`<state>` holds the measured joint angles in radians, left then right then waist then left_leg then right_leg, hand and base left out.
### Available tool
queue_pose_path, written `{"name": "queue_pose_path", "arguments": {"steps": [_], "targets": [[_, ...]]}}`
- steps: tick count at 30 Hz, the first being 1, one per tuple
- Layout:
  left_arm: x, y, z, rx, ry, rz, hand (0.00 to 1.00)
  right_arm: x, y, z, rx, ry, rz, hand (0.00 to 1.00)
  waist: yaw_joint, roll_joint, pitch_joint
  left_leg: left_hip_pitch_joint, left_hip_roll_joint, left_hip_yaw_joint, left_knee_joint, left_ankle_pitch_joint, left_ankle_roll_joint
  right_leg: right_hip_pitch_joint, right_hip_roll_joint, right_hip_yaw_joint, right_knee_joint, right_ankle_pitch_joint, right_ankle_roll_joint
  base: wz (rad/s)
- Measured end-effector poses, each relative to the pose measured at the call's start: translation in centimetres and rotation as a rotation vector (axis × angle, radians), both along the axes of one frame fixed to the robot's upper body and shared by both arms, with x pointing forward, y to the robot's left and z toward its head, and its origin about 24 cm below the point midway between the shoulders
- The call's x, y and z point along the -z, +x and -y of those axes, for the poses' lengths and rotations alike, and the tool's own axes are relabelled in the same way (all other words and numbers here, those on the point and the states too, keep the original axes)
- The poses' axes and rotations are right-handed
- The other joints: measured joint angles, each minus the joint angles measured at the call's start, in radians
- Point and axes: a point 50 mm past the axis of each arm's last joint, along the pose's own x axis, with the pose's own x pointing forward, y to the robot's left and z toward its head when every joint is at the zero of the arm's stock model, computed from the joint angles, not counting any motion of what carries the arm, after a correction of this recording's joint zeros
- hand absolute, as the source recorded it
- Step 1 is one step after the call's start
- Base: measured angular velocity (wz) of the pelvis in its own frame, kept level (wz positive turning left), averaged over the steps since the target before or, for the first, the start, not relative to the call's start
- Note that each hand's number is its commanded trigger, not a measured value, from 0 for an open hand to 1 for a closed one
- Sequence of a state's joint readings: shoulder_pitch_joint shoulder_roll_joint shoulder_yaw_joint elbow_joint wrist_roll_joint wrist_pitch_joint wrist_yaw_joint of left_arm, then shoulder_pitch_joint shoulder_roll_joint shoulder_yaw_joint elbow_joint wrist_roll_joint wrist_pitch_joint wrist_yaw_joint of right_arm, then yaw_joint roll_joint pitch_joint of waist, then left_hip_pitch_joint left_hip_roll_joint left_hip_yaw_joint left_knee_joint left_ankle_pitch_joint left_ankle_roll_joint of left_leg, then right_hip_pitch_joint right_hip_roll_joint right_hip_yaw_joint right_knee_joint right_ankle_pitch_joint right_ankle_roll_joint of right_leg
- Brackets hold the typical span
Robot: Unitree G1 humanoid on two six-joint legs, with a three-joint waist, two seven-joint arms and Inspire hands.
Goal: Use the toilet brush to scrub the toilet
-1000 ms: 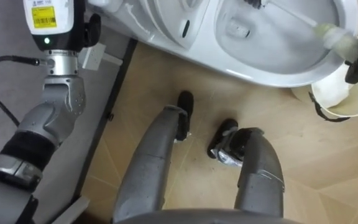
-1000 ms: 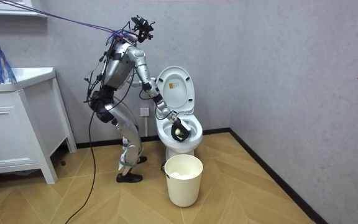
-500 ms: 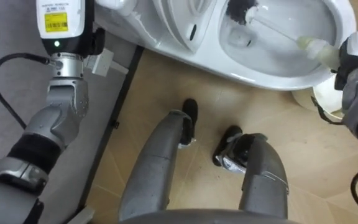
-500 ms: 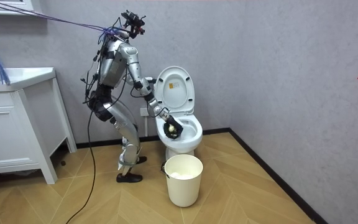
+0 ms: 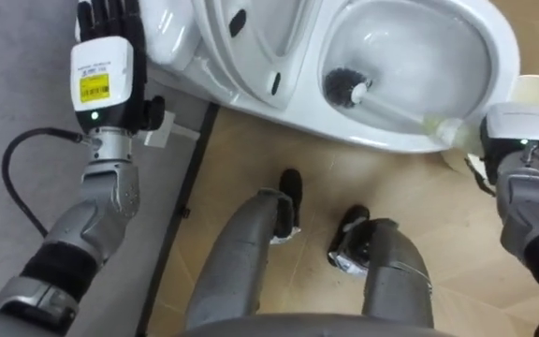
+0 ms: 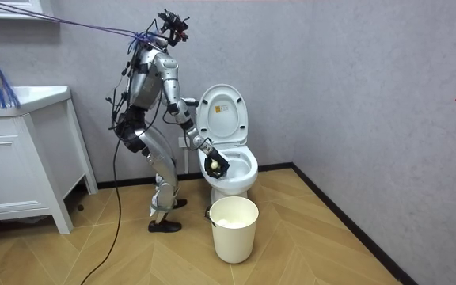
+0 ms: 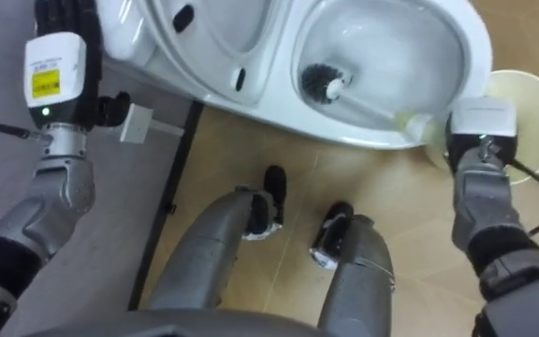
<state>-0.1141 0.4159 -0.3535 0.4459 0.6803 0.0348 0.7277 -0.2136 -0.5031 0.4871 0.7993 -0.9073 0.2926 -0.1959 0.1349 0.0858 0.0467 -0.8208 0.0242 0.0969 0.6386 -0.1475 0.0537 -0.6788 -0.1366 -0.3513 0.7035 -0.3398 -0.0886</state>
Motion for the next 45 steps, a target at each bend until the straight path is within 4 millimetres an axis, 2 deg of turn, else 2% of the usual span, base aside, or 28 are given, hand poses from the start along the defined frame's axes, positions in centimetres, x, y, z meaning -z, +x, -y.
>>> {"name": "queue_pose_path", "arguments": {"steps": [3, 5, 7, 8, 10, 11, 14, 17, 19, 22, 26, 29, 33, 36, 41, 43, 45], "targets": [[0.6, -0.6, -0.4, -0.018, -0.022, -0.029, 0.00, 1.0, -1.4, -0.3, -0.003, 0.014, -0.059, 1.00, -0.023, -0.026, -0.0032, 0.049, 0.001, 0.000, 0.000, -0.002, -0.002, 0.060, 0.005, -0.002, -0.024, -0.003, 0.001, -0.03], [0.9, -0.9, -0.6, -0.021, -0.023, -0.053, 0.00, 1.4, -2.2, -0.2, -0.014, -0.004, -0.093, 1.00, -0.026, -0.038, -0.0054, 0.084, -0.001, 0.000, -0.008, -0.002, -0.002, 0.101, 0.008, -0.005, -0.046, -0.003, 0.003, 0.00], [1.7, -1.5, -0.9, -0.020, -0.021, -0.107, 0.00, 2.2, -3.5, -0.1, -0.021, -0.011, -0.141, 1.00, -0.026, -0.056, -0.0091, 0.160, 0.001, 0.006, -0.054, -0.006, -0.006, 0.171, 0.014, -0.003, -0.086, 0.002, 0.013, 0.00], [2.0, -1.8, -0.9, -0.020, -0.023, -0.121, 0.00, 2.5, -3.9, -0.1, -0.017, -0.008, -0.152, 1.00, -0.027, -0.058, -0.0096, 0.180, 0.001, 0.008, -0.065, -0.007, -0.006, 0.192, 0.018, -0.004, -0.100, 0.004, 0.016, 0.00], [2.9, -2.9, -1.1, -0.022, -0.033, -0.174, 0.00, 3.4, -5.5, 0.1, -0.005, 0.001, -0.210, 1.00, -0.026, -0.072, -0.0167, 0.255, -0.003, 0.007, -0.104, -0.011, -0.002, 0.265, 0.019, -0.010, -0.141, 0.010, 0.023, 0.03], [3.1, -3.1, -1.1, -0.024, -0.039, -0.189, 0.00, 3.8, -6.3, 0.3, 0.001, 0.004, -0.235, 1.00, -0.024, -0.077, -0.0177, 0.286, -0.005, 0.007, -0.118, -0.014, -0.001, 0.298, 0.020, -0.016, -0.156, 0.010, 0.027, 0.09], [3.7, -3.9, -1.1, -0.030, -0.052, -0.213, 0.00, 4.5, -7.5, 0.5, 0.020, 0.014, -0.274, 1.00, -0.023, -0.086, -0.0221, 0.347, -0.009, 0.005, -0.151, -0.015, -0.001, 0.361, 0.024, -0.021, -0.196, 0.017, 0.037, 0.07], [4.3, -5.5, -0.9, -0.047, -0.093, -0.252, 0.00, 5.4, -9.5, 0.4, 0.044, 0.028, -0.318, 1.00, -0.024, -0.093, -0.0275, 0.432, -0.018, -0.001, -0.191, -0.015, -0.002, 0.458, 0.034, -0.023, -0.260, 0.029, 0.050, 0.09], [4.6, -6.9, -0.7, -0.064, -0.126, -0.271, 0.00, 6.4, -11.4, -0.3, 0.081, 0.062, -0.356, 1.00, -0.024, -0.108, -0.0351, 0.494, -0.023, -0.007, -0.215, -0.020, -0.008, 0.528, 0.045, -0.024, -0.312, 0.034, 0.058, 0.10], [5.1, -8.1, -1.1, -0.108, -0.154, -0.294, 0.00, 7.2, -13.1, -1.1, 0.114, 0.103, -0.397, 1.00, -0.020, -0.124, -0.0408, 0.560, -0.028, -0.014, -0.245, -0.026, -0.015, 0.604, 0.051, -0.035, -0.355, 0.034, 0.058, 0.05], [5.9, -9.7, -1.0, -0.157, -0.194, -0.329, 0.00, 7.8, -14.5, -1.5, 0.131, 0.121, -0.446, 1.00, -0.013, -0.131, -0.0443, 0.616, -0.032, -0.019, -0.260, -0.031, -0.023, 0.672, 0.059, -0.039, -0.399, 0.034, 0.060, 0.04], [6.2, -10.5, -1.3, -0.201, -0.215, -0.339, 0.00, 8.3, -15.5, -1.7, 0.166, 0.142, -0.482, 1.00, -0.001, -0.138, -0.0463, 0.643, -0.037, -0.046, -0.260, -0.034, -0.028, 0.725, 0.068, -0.064, -0.436, 0.035, 0.059, 0.20], [6.2, -11.0, -1.6, -0.263, -0.262, -0.321, 0.00, 8.9, -16.9, -1.6, 0.253, 0.191, -0.531, 1.00, 0.038, -0.141, -0.0434, 0.690, -0.039, -0.048, -0.277, -0.033, -0.030, 0.777, 0.072, -0.062, -0.467, 0.037, 0.056, 0.01], [6.7, -12.3, -2.0, -0.341, -0.349, -0.333, 0.00, 9.3, -17.6, -1.7, 0.310, 0.243, -0.548, 1.00, 0.047, -0.141, -0.0414, 0.711, -0.046, -0.067, -0.277, -0.034, -0.032, 0.809, 0.072, -0.068, -0.485, 0.037, 0.056, 0.03], [8.1, -15.0, -2.5, -0.465, -0.460, -0.385, 0.00, 10.2, -19.3, -2.5, 0.519, 0.422, -0.531, 1.00, 0.036, -0.141, -0.0414, 0.727, -0.052, -0.074, -0.289, -0.034, -0.033, 0.823, 0.074, -0.066, -0.487, 0.036, 0.055, 0.01], [9.5, -17.3, -2.9, -0.522, -0.460, -0.480, 0.00, 10.3, -19.9, -2.6, 0.605, 0.498, -0.481, 1.00, 0.021, -0.139, -0.0404, 0.747, -0.053, -0.075, -0.298, -0.038, -0.039, 0.843, 0.073, -0.065, -0.501, 0.036, 0.055, -0.02], [10.3, -18.8, -3.3, -0.564, -0.473, -0.546, 0.00, 10.1, -19.7, -2.4, 0.652, 0.533, -0.425, 1.00, 0.007, -0.139, -0.0400, 0.748, -0.052, -0.074, -0.297, -0.044, -0.048, 0.843, 0.076, -0.063, -0.501, 0.036, 0.055, -0.03]]}}
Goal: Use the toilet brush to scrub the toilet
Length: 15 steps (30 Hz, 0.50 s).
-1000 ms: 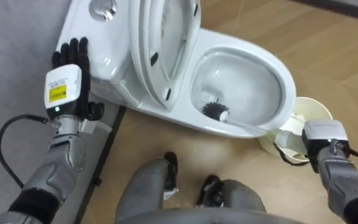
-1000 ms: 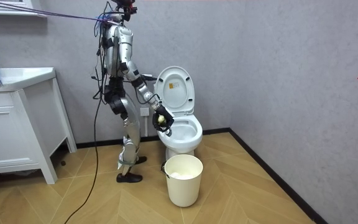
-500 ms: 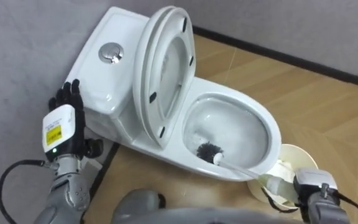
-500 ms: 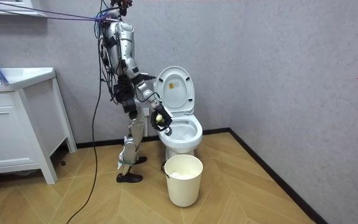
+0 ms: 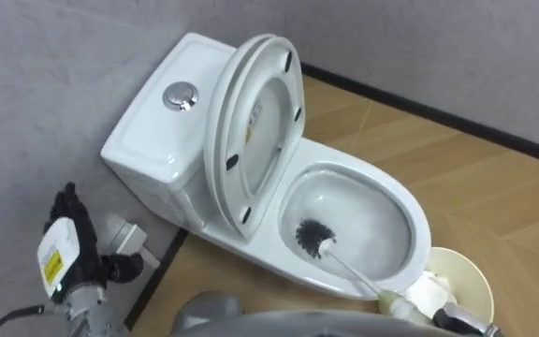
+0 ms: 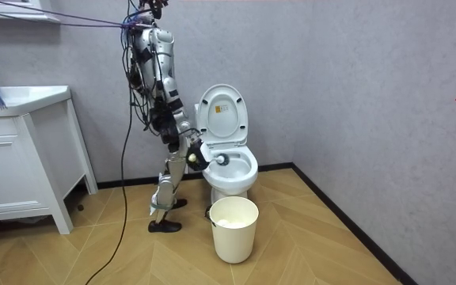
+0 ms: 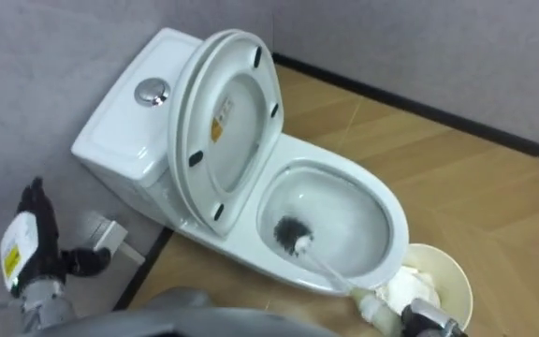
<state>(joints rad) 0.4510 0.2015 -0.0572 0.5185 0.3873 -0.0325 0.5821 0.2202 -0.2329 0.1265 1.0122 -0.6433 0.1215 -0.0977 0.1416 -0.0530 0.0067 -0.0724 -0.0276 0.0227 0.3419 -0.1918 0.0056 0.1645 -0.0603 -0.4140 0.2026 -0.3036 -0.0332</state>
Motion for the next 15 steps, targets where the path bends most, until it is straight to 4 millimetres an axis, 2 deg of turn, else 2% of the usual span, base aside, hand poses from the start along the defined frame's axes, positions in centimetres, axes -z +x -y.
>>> {"name": "queue_pose_path", "arguments": {"steps": [2, 3, 5, 7, 9, 11, 14, 15], "targets": [[0.8, -1.5, -0.5, -0.024, -0.017, -0.075, 0.00, -0.3, 0.3, 0.6, 0.066, -0.010, 0.056, 1.00, -0.012, 0.000, 0.0001, 0.005, 0.006, 0.004, -0.002, -0.002, -0.002, -0.001, 0.002, 0.013, 0.001, 0.000, 0.000, -0.13], [1.4, -2.6, -0.8, -0.038, -0.025, -0.134, 0.00, -0.5, 0.7, 1.0, 0.104, -0.026, 0.104, 1.00, -0.013, 0.004, 0.0023, 0.014, 0.009, 0.007, -0.005, -0.005, -0.004, 0.000, 0.005, 0.034, 0.001, 0.000, 0.000, -0.32], [2.5, -4.5, -1.3, -0.119, -0.069, -0.227, 0.00, -1.0, 1.8, 1.3, 0.152, -0.040, 0.199, 1.00, -0.029, 0.009, 0.0045, 0.028, 0.016, 0.032, -0.012, -0.010, -0.006, -0.001, 0.011, 0.064, 0.002, 0.003, -0.002, -0.39], [3.2, -5.6, -1.5, -0.174, -0.107, -0.285, 0.00, -1.5, 2.7, 1.5, 0.175, -0.043, 0.286, 1.00, -0.043, 0.013, 0.0048, 0.033, 0.021, 0.047, -0.017, -0.012, -0.007, -0.006, 0.016, 0.084, 0.001, 0.006, -0.003, -0.25], [3.6, -6.0, -1.7, -0.201, -0.137, -0.325, 0.00, -1.8, 3.2, 1.5, 0.193, -0.050, 0.355, 1.00, -0.064, 0.022, 0.0012, 0.036, 0.029, 0.054, -0.024, -0.014, -0.008, -0.009, 0.019, 0.093, 0.001, 0.008, -0.004, -0.20], [3.8, -6.4, -1.7, -0.208, -0.161, -0.355, 0.00, -1.9, 3.2, 1.5, 0.203, -0.064, 0.388, 1.00, -0.066, 0.030, -0.0017, 0.059, 0.035, 0.078, -0.041, -0.014, -0.008, -0.008, 0.019, 0.123, 0.001, 0.011, -0.004, -0.40], [4.1, -6.1, -1.4, -0.211, -0.203, -0.369, 0.00, -2.1, 2.8, 1.7, 0.223, -0.095, 0.425, 1.00, -0.089, 0.040, -0.0007, 0.080, 0.037, 0.111, -0.061, -0.014, -0.008, -0.009, 0.018, 0.155, 0.001, 0.015, -0.002, -0.34], [4.2, -5.7, -1.3, -0.207, -0.218, -0.371, 0.00, -2.2, 2.5, 1.6, 0.242, -0.101, 0.440, 1.00, -0.097, 0.047, -0.0044, 0.089, 0.036, 0.125, -0.071, -0.014, -0.008, -0.009, 0.018, 0.167, 0.000, 0.017, -0.001, -0.32]]}}
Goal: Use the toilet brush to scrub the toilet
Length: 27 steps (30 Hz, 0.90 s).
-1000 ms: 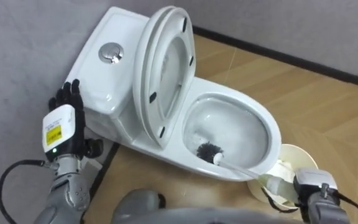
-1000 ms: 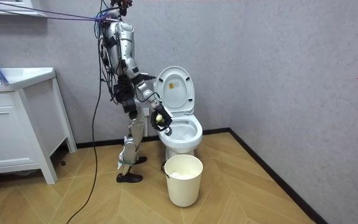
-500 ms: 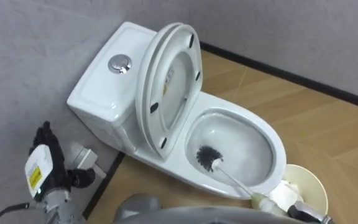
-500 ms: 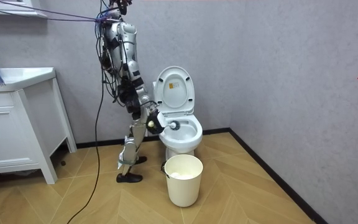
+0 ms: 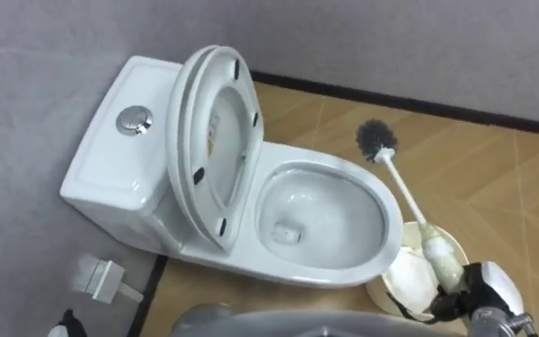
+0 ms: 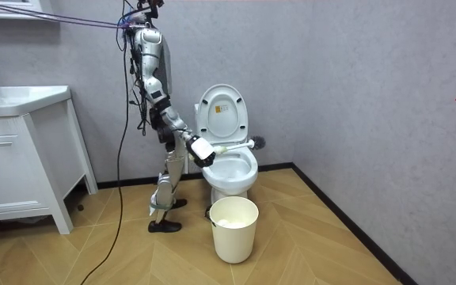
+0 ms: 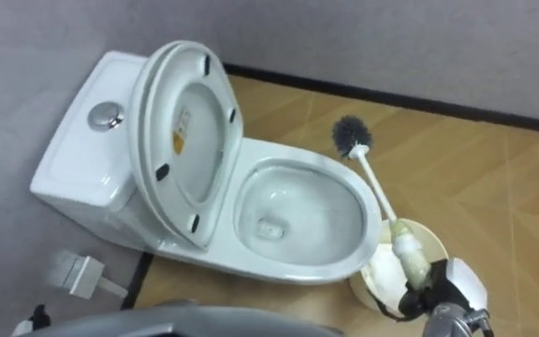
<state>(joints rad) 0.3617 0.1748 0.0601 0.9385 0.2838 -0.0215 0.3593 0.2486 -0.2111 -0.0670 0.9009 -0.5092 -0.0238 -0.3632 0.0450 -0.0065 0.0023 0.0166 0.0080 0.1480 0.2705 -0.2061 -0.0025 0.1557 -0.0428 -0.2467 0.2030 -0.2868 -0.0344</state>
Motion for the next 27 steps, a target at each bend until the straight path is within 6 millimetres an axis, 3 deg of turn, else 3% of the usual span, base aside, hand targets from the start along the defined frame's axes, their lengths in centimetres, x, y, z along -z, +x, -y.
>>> {"name": "queue_pose_path", "arguments": {"steps": [4, 10, 13, 14, 16, 17, 27], "targets": [[0.1, 0.9, -0.2, -0.029, -0.014, 0.020, 0.00, -0.2, -0.1, -0.4, 0.082, 0.004, 0.082, 1.00, -0.029, 0.019, -0.0042, 0.029, 0.000, 0.043, -0.022, 0.000, 0.000, 0.000, -0.001, 0.043, 0.001, 0.000, 0.000, -0.34], [0.2, 3.7, 0.4, 0.006, -0.067, 0.070, 0.00, -0.6, -0.1, -0.3, 0.133, -0.029, 0.149, 1.00, -0.061, 0.026, -0.0091, 0.049, -0.002, 0.067, -0.050, 0.000, 0.000, 0.001, -0.002, 0.058, 0.000, 0.003, 0.001, -0.12], [0.3, 3.8, 0.7, 0.014, -0.088, 0.057, 0.00, -0.4, -0.4, -0.8, 0.149, -0.035, 0.155, 1.00, -0.068, 0.026, -0.0095, 0.066, -0.004, 0.076, -0.065, 0.000, -0.001, 0.006, -0.002, 0.070, -0.002, 0.004, 0.001, -0.13], [0.3, 3.6, 0.7, 0.015, -0.092, 0.051, 0.00, -0.4, -0.6, -0.8, 0.151, -0.034, 0.150, 0.95, -0.069, 0.027, -0.0098, 0.070, -0.004, 0.078, -0.069, 0.000, -0.001, 0.007, -0.002, 0.071, -0.001, 0.004, 0.001, -0.16], [0.4, 3.3, 0.8, 0.013, -0.102, 0.029, 0.00, -0.2, -1.3, -0.8, 0.160, -0.034, 0.129, 0.20, -0.069, 0.026, -0.0092, 0.079, -0.004, 0.084, -0.076, 0.000, -0.001, 0.007, -0.002, 0.083, 0.000, 0.005, 0.003, -0.11], [0.5, 3.3, 0.8, 0.013, -0.105, 0.025, 0.00, -0.2, -1.4, -0.8, 0.162, -0.034, 0.124, 0.00, -0.069, 0.026, -0.0091, 0.081, -0.004, 0.085, -0.077, 0.000, -0.001, 0.007, -0.002, 0.083, 0.000, 0.005, 0.004, -0.11], [0.7, 3.2, 1.4, 0.064, -0.119, -0.030, 0.00, 1.3, -4.3, -1.1, 0.265, -0.018, -0.033, 0.00, -0.080, 0.020, -0.0060, 0.094, -0.003, 0.099, -0.082, 0.001, 0.001, 0.013, -0.002, 0.108, -0.014, 0.011, 0.011, -0.06]]}}
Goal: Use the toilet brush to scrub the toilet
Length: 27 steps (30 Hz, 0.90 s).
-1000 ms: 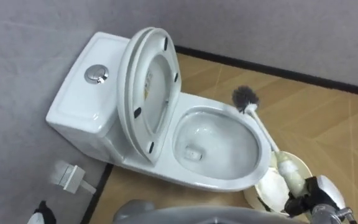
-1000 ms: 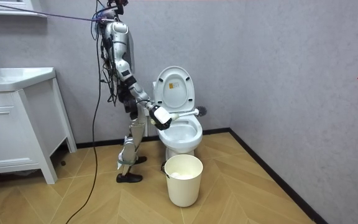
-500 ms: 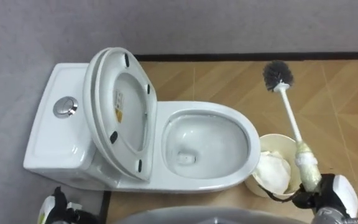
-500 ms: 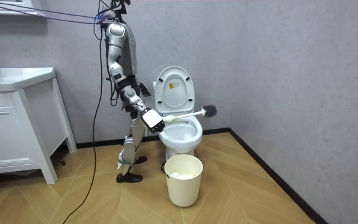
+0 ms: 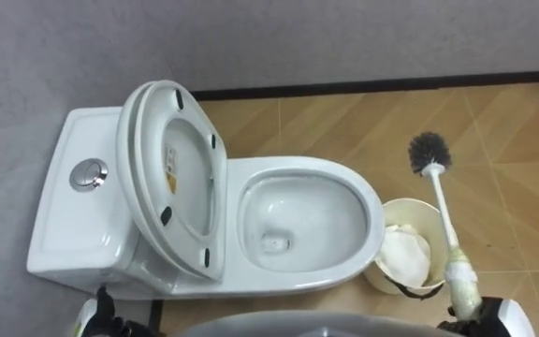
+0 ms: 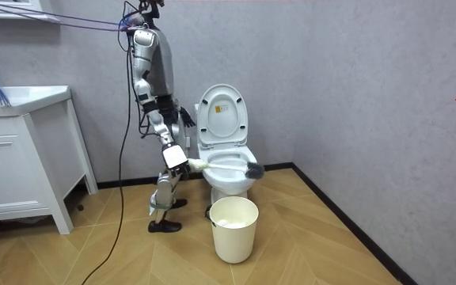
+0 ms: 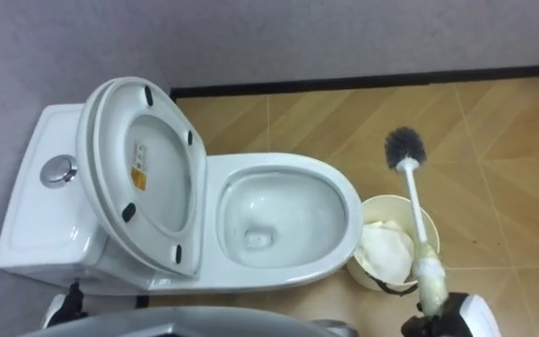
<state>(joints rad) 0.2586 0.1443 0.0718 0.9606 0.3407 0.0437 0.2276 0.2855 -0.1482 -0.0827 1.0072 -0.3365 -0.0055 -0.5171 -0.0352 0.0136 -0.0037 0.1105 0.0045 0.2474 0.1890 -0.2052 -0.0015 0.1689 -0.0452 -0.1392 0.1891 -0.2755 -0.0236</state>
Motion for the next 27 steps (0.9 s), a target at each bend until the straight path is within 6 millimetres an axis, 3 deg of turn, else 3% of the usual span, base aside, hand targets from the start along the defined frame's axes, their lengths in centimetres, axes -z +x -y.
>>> {"name": "queue_pose_path", "arguments": {"steps": [8, 27], "targets": [[0.1, -0.7, -0.1, 0.006, 0.009, -0.044, 0.00, 0.8, -1.2, -0.3, 0.069, 0.079, -0.083, 0.00, 0.003, -0.021, 0.0067, 0.001, 0.000, -0.003, -0.002, 0.000, 0.000, 0.000, 0.003, 0.014, -0.007, 0.002, 0.001, -0.02], [0.7, -3.1, 0.6, 0.070, -0.030, -0.236, 0.00, 2.1, -4.2, -1.8, 0.122, 0.375, -0.347, 0.00, 0.009, -0.031, 0.0038, 0.004, -0.003, -0.022, -0.002, 0.000, 0.000, 0.013, 0.004, 0.008, -0.017, 0.002, 0.000, 0.01]]}}
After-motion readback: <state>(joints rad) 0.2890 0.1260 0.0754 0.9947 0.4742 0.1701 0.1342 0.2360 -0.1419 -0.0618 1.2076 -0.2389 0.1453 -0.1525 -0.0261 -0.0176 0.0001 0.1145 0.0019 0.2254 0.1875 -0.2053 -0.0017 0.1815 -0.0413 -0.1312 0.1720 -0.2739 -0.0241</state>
